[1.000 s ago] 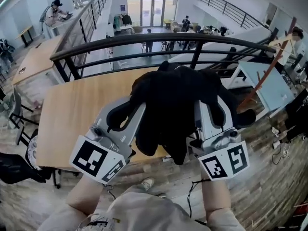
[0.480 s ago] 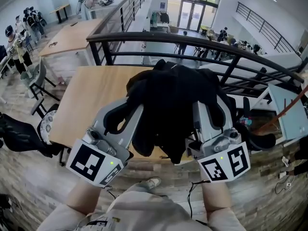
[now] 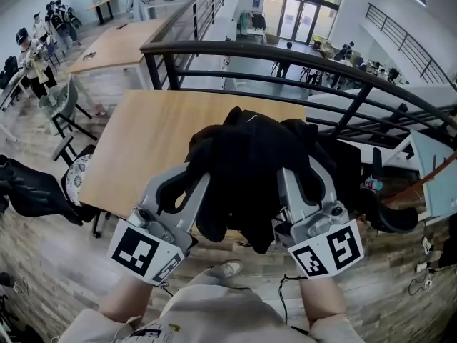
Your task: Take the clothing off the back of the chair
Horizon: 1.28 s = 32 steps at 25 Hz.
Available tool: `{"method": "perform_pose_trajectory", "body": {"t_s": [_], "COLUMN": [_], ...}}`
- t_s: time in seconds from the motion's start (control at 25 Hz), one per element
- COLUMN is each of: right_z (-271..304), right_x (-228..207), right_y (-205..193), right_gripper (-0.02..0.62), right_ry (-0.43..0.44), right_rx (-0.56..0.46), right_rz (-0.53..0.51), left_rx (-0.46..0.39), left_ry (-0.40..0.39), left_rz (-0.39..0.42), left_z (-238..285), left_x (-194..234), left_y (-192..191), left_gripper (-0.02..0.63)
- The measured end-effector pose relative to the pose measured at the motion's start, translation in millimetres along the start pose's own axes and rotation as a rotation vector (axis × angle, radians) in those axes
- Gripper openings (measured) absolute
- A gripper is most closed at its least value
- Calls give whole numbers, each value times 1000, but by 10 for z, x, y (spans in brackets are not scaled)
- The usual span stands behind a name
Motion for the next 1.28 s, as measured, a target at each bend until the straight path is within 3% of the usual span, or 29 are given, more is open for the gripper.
{"method": "perform_pose_trajectory", "body": {"t_s": [0.68,1.28], "right_z": [-346,-459], "right_x": [-110,-179], "right_y": [-979,-1081], "right_gripper": [37,37], "right_ry": [-3,-15], "right_rx": [198,256], "right_rz": [110,106], "left_rx": [114,109], "left_ry": [35,2], "left_rz": [-68,-111], "left_z": [119,199], "left_x": [-64,-140], "left_y": [-1002,-1077], "left_gripper": [32,32]}}
Point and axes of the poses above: the fingertips, and each gripper's own axes: z forward along the fingers, x to its left, y out of its top, the point moved 1 cm from there along -z, backward along the fingers, and after that the axes turned 8 degrees about -z, right-handed, at the moved point
